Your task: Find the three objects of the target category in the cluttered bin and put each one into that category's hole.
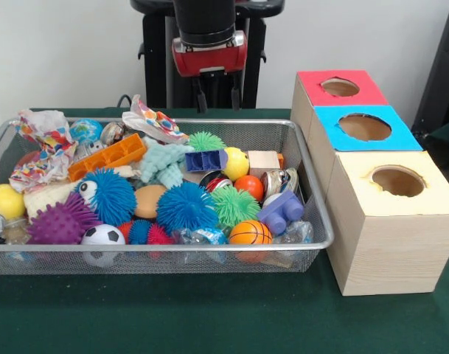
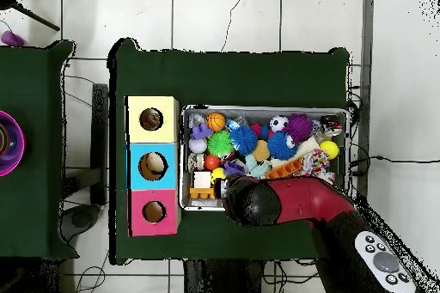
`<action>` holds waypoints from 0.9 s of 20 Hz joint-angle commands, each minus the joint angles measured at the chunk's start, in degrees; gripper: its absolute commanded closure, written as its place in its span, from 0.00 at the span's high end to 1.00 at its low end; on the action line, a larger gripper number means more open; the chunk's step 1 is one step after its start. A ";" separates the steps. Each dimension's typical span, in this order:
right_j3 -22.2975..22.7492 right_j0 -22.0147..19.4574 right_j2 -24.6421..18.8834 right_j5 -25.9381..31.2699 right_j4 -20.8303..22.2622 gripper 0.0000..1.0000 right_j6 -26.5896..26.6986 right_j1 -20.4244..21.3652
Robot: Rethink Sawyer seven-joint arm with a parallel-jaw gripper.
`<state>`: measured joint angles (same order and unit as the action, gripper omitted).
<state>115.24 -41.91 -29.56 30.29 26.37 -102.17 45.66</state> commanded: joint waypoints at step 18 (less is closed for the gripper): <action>-11.47 -7.18 -6.85 13.31 9.23 1.00 17.08 -2.80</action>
<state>109.67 -47.83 -32.69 37.08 30.91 -102.12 45.31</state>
